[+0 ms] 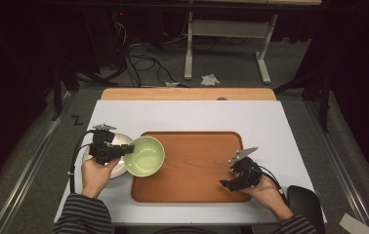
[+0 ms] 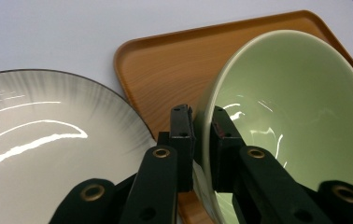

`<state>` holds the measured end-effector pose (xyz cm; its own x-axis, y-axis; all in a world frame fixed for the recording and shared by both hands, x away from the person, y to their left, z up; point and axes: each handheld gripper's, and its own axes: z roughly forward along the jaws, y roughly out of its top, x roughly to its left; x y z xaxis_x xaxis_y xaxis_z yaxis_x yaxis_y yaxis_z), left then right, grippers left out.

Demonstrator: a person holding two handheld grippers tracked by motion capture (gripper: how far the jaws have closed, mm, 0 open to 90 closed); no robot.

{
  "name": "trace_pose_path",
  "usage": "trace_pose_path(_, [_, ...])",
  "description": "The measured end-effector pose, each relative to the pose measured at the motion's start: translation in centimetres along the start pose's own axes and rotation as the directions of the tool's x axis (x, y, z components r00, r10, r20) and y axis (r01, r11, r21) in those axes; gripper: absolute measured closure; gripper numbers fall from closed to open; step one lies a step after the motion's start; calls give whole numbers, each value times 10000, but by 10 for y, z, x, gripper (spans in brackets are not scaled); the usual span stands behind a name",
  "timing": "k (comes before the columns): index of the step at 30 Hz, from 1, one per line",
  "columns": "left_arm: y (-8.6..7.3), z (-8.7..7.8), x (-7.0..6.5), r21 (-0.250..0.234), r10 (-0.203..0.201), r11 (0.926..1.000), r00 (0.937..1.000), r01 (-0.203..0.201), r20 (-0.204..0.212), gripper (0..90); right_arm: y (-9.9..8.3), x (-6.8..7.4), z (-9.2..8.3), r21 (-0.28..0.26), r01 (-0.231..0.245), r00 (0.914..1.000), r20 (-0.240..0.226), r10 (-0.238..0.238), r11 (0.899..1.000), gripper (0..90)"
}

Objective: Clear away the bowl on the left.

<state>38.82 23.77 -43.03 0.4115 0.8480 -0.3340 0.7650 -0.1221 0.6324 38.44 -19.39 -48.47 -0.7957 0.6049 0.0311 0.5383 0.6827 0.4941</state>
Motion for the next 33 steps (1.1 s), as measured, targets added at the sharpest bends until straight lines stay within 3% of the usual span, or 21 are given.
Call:
trace_pose_path(19, [19, 26, -35, 383, 817, 9957, 9944, -843, 666, 826, 0, -2, -1, -96, -104, 9999, -41, 104, 9999, 328])
trace_pose_path(33, [38, 53, -58, 849, 1365, 9858, 9857, -1450, 990, 826, 0, -2, -1, -84, -121, 9999, -27, 120, 9999, 328])
